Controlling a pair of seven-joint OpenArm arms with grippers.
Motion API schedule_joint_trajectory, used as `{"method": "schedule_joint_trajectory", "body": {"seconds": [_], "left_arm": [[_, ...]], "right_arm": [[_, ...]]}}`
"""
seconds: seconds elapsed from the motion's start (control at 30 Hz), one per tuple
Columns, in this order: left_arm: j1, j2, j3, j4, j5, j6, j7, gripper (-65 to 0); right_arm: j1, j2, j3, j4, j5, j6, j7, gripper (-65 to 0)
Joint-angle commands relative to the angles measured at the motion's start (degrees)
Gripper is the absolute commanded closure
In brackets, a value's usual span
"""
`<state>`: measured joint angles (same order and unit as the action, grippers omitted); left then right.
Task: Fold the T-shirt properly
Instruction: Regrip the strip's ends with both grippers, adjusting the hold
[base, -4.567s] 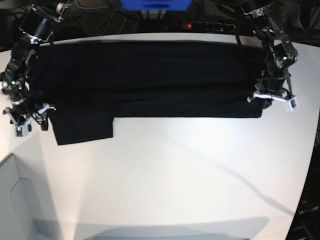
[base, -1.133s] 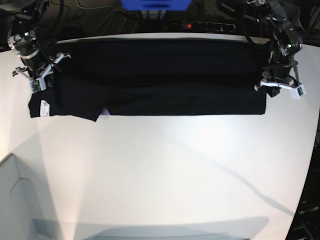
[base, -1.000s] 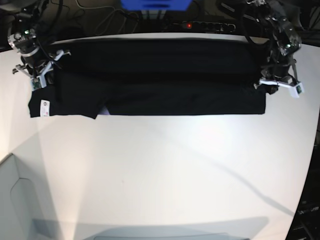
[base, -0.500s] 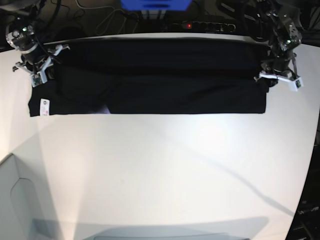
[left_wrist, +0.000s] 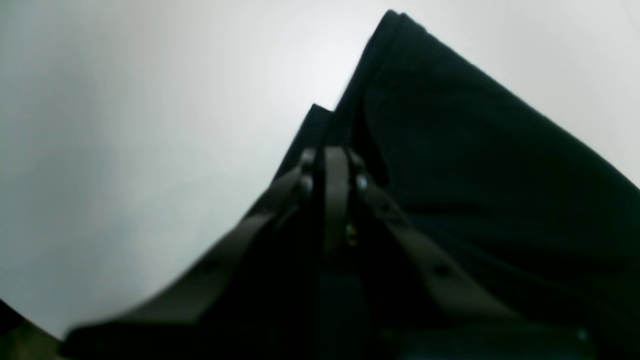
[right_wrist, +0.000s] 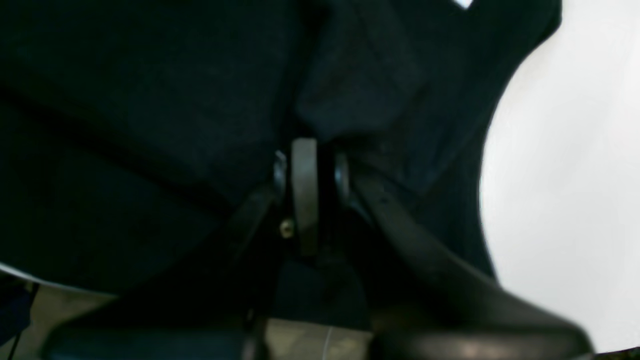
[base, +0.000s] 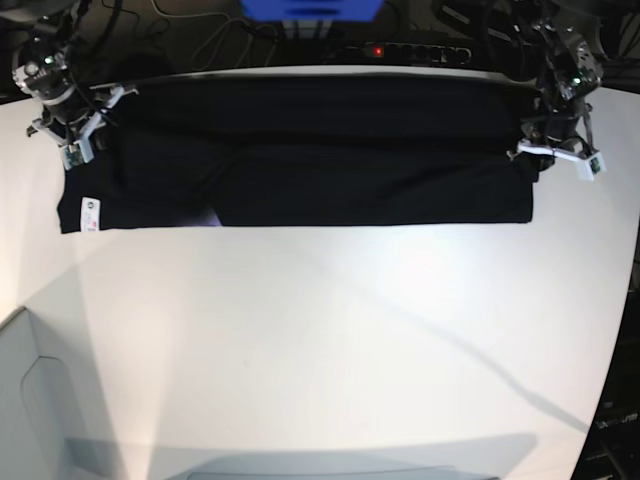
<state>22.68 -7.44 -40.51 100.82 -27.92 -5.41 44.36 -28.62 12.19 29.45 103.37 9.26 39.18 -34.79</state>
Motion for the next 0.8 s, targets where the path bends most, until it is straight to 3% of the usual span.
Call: {"method": "schedule_joint_trajectory", "body": {"seconds": [0.0,0.13,0.23,0.4,0.6,0.77], "left_arm": [[-0.1,-0.7,-0.2,0.9,-0.1,-0.2,-1.1,-0.1],[0.0,-0.7,-0.3,0.9,-0.1,0.3,-1.1,-3.1],[0.2,-0.7,-0.5,0.9,-0.1,0.3,-1.1,-16.3],[1.5,-0.7,-0.6,1.6,-0.2,0.0,-1.1,-36.1],[1.5,-1.9,-3.1,1.6,-0.4,0.0,-1.1,-38.4],[0.8,-2.3,-5.0,-1.0,-0.6,-0.2,-1.2,-38.5]], "right_arm": [[-0.3,0.8,0.5,0.8,0.4,0.8,0.9,-8.2],[-0.5,0.8,2.2,1.1,0.4,0.8,0.9,-20.6],[-0.2,0.3,6.0,1.4,0.5,0.8,0.9,-27.7],[1.3,-0.7,10.1,2.0,0.8,0.8,0.9,-30.2],[1.9,-4.8,10.7,7.3,0.6,0.8,0.9,-30.2],[2.1,-7.1,7.0,8.1,0.5,0.8,0.9,-30.2]]}}
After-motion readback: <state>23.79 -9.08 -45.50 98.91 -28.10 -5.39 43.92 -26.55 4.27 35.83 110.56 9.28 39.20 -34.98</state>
